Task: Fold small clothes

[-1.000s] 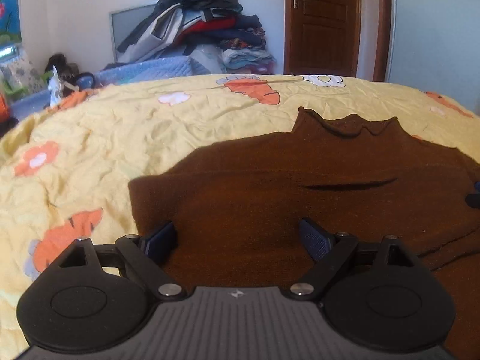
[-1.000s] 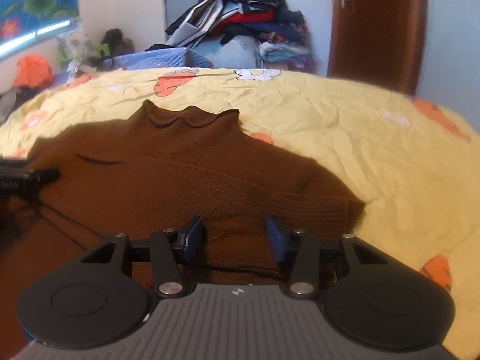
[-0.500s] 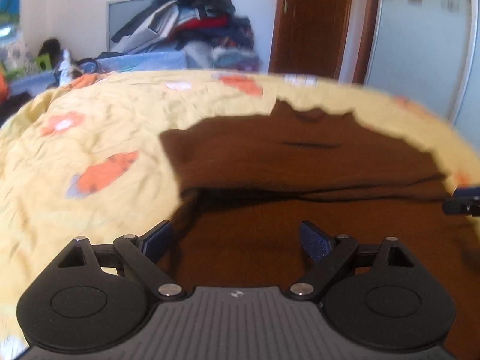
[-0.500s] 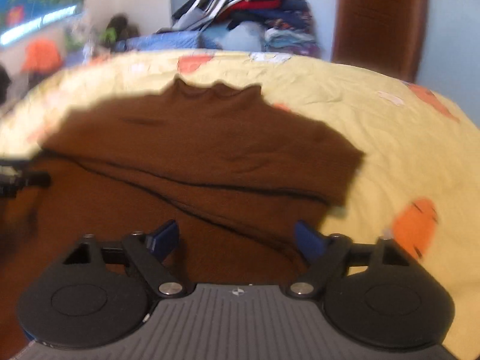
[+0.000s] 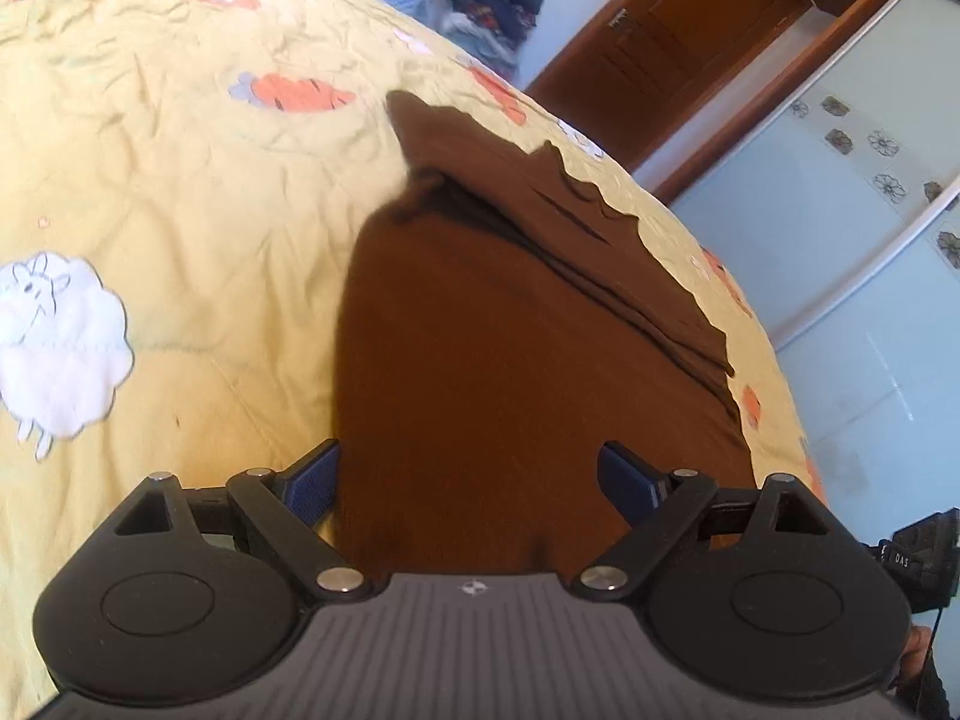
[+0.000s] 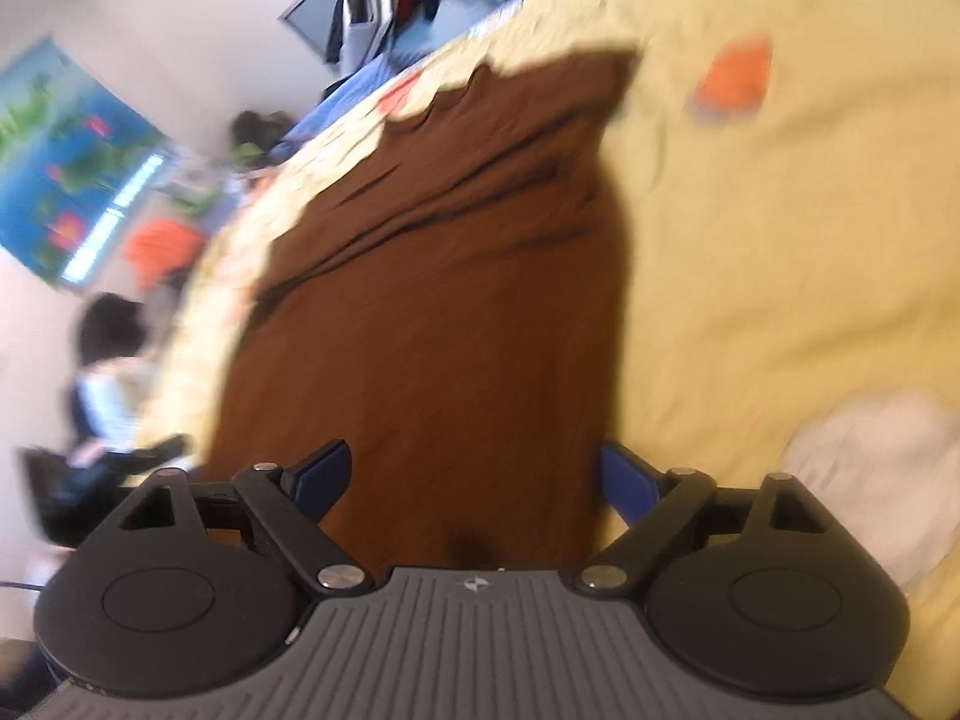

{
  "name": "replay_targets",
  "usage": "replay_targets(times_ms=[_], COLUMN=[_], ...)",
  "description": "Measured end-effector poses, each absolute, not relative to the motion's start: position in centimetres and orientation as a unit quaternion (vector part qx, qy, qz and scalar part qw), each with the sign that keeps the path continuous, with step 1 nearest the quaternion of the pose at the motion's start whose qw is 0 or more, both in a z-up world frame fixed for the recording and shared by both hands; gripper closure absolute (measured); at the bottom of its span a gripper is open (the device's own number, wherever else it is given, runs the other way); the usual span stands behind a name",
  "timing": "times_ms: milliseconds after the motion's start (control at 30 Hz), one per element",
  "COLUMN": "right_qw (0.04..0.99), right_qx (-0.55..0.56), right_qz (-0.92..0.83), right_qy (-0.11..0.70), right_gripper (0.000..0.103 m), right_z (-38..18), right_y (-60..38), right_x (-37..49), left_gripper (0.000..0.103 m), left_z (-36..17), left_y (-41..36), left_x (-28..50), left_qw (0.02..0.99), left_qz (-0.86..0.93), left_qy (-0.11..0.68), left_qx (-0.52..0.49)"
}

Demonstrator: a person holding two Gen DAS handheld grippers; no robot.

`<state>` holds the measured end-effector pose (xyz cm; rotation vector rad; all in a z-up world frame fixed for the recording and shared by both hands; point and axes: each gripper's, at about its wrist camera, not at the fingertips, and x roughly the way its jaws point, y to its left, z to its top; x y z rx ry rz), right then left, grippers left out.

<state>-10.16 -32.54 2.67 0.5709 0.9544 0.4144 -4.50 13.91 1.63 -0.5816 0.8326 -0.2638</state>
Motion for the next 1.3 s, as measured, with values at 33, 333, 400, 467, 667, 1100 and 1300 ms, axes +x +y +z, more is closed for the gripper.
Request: replay_targets(times_ms=[33, 333, 400, 467, 667, 1100, 1300], right_qw=[0.821, 0.768, 0.769, 0.775, 0.824, 0.762, 0.750], right_qx=[0.282, 0.374, 0.361, 0.356, 0.298, 0.374, 0.360], right_qz=[0.203, 0.212, 0.199, 0.200, 0.181, 0.225, 0.224], right_qy=[0.453, 0.474, 0.489, 0.483, 0.447, 0.478, 0.508], right_gripper=[0.014, 0.062, 0.089, 0.089, 0.090, 0.024, 0.085], right_z=[2.5, 0.9, 0.3, 0.4, 4.0, 1.3, 0.6], right_y=[-32.8, -34.3, -34.0, -33.9, -35.7, -34.6, -33.8], right_x=[-10.3, -11.0, -10.7, -10.8, -12.1, -16.6, -16.3], left_gripper=[0.013, 0.075, 0.095, 0.098, 0.101, 0.071, 0.093], left_z=[1.6, 0.9, 0.8, 1.0, 2.2, -0.6, -0.1], left_y=[14.0, 14.6, 14.5, 14.7, 15.1, 15.8, 14.8], left_x=[-4.6, -6.3, -6.2, -6.3, -7.6, -12.4, -11.9], left_qw=[0.860, 0.839, 0.843, 0.846, 0.865, 0.801, 0.812], left_qz=[-0.130, -0.120, -0.100, -0.097, -0.085, -0.144, -0.134], left_qy=[0.401, 0.430, 0.442, 0.442, 0.436, 0.444, 0.463], left_qx=[-0.287, -0.311, -0.289, -0.283, -0.233, -0.374, -0.330])
